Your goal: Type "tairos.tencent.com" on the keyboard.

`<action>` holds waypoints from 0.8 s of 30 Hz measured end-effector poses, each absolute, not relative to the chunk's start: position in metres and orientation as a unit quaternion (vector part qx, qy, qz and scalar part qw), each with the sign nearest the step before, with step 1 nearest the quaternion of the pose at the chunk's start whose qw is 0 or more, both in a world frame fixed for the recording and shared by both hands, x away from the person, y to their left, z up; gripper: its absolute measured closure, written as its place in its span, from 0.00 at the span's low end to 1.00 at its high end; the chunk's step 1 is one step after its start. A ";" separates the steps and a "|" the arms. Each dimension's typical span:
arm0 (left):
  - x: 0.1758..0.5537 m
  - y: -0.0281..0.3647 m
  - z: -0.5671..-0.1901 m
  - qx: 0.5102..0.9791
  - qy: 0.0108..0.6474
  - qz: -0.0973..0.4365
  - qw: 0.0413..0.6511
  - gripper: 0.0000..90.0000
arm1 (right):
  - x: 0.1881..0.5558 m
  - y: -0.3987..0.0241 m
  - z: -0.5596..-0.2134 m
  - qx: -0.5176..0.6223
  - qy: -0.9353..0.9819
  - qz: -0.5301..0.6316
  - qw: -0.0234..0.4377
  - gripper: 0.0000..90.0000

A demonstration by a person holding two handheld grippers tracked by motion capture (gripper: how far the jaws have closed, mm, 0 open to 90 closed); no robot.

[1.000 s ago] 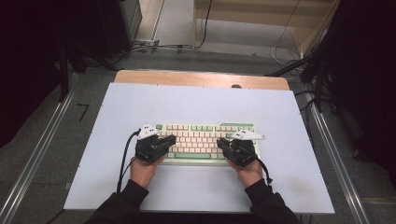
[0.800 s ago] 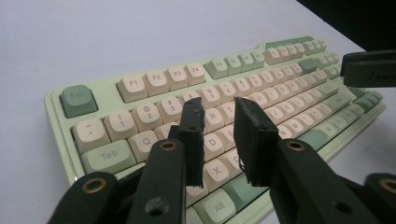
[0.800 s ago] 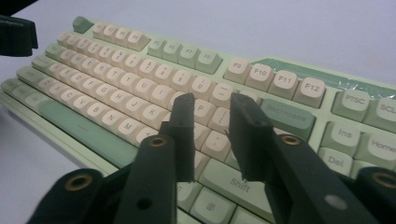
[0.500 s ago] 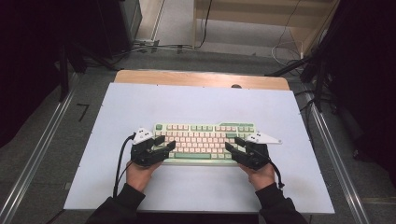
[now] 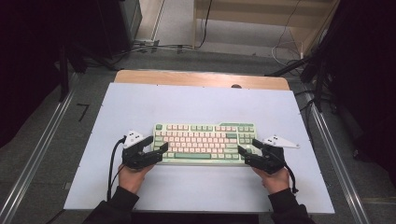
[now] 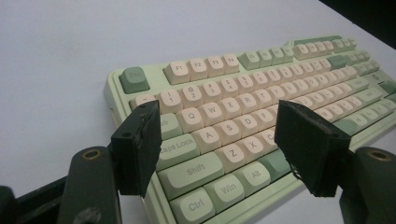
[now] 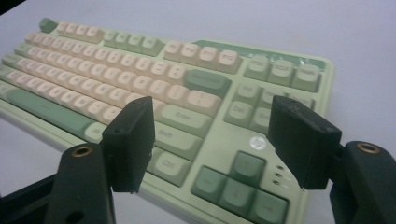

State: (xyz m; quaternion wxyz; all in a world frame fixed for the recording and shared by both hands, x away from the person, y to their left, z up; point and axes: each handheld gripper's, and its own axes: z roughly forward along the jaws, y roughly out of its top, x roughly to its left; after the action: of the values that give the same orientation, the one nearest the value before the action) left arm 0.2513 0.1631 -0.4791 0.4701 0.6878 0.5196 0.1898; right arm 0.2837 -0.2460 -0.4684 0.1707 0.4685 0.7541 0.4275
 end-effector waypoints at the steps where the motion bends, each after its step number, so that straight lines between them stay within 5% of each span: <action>1: 0.250 0.164 -0.479 0.686 0.521 0.193 0.470 0.36 | 0.283 -0.250 -0.469 0.473 0.751 0.427 0.172 0.33; 24: 0.239 0.193 -0.481 0.654 0.557 0.220 0.461 0.29 | 0.270 -0.312 -0.467 0.529 0.711 0.413 0.210 0.30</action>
State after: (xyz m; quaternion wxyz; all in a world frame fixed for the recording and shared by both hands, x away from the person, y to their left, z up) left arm 0.2392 0.1935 -0.4807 0.4614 0.6544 0.5571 0.2203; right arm 0.2702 -0.3123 -0.4667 0.2096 0.5291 0.7111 0.4128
